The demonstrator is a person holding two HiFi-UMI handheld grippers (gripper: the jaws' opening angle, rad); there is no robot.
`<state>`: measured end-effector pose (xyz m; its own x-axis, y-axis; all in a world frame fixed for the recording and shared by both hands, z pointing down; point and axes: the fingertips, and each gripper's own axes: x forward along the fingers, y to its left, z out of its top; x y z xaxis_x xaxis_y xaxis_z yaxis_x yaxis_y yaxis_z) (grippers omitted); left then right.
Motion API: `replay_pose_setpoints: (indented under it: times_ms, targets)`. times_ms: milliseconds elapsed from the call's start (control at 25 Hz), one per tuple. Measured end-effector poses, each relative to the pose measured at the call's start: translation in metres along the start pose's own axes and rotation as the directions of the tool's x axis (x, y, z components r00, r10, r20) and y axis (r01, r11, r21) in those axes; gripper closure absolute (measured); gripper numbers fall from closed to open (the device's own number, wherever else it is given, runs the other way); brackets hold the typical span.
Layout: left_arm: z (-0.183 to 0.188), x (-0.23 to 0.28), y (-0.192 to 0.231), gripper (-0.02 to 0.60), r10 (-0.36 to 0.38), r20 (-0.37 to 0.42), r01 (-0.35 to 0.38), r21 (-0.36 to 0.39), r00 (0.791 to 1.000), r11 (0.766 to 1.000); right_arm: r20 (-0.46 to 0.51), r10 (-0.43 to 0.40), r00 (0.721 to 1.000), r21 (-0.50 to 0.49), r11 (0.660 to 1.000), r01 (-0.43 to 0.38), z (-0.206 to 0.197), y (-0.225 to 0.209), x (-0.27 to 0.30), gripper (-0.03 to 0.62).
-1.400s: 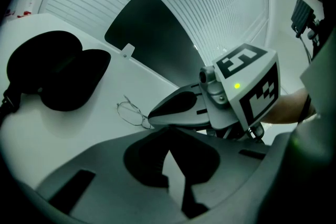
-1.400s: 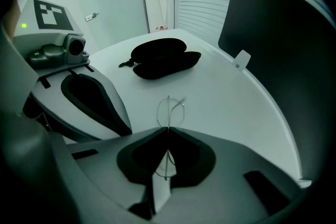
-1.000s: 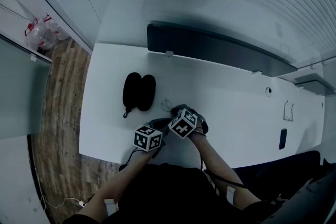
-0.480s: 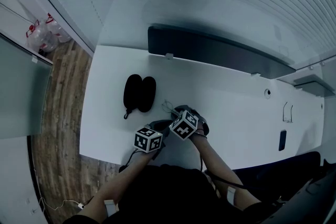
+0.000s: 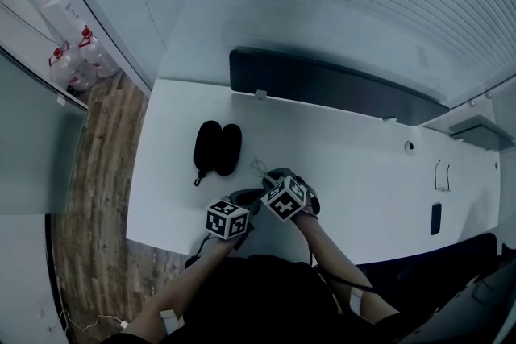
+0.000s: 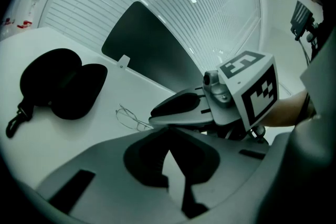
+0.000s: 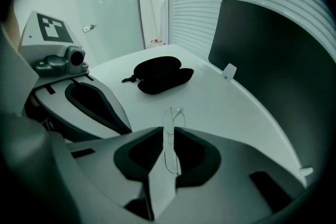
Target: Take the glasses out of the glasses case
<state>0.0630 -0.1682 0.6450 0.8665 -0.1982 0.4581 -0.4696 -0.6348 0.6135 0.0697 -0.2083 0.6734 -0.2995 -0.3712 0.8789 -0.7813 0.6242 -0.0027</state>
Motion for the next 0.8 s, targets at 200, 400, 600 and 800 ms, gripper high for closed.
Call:
replay_pose_setpoints:
  times_ms: [200, 400, 600, 800]
  targets:
    - [0.007, -0.010, -0.003, 0.575, 0.018, 0.034, -0.019, 0.013, 0.999, 1.000, 0.085, 0.010, 0.996, 0.084, 0.996, -0.017, 0.008, 0.006, -0.011, 0.527]
    - [0.018, -0.017, -0.008, 0.575, 0.029, 0.076, -0.032, 0.036, 0.997, 0.999, 0.193, -0.007, 0.981, 0.196, 0.980, -0.032, 0.014, 0.008, -0.026, 0.556]
    - [0.021, -0.023, -0.015, 0.575, 0.029, 0.084, -0.035, 0.067, 0.996, 0.997, 0.285, -0.023, 0.958, 0.293, 0.954, -0.065, 0.017, 0.010, -0.037, 0.564]
    - [0.021, -0.026, -0.023, 0.575, 0.030, 0.083, -0.038, 0.101, 0.996, 0.994, 0.328, -0.024, 0.945, 0.339, 0.936, -0.094, 0.013, 0.014, -0.042, 0.569]
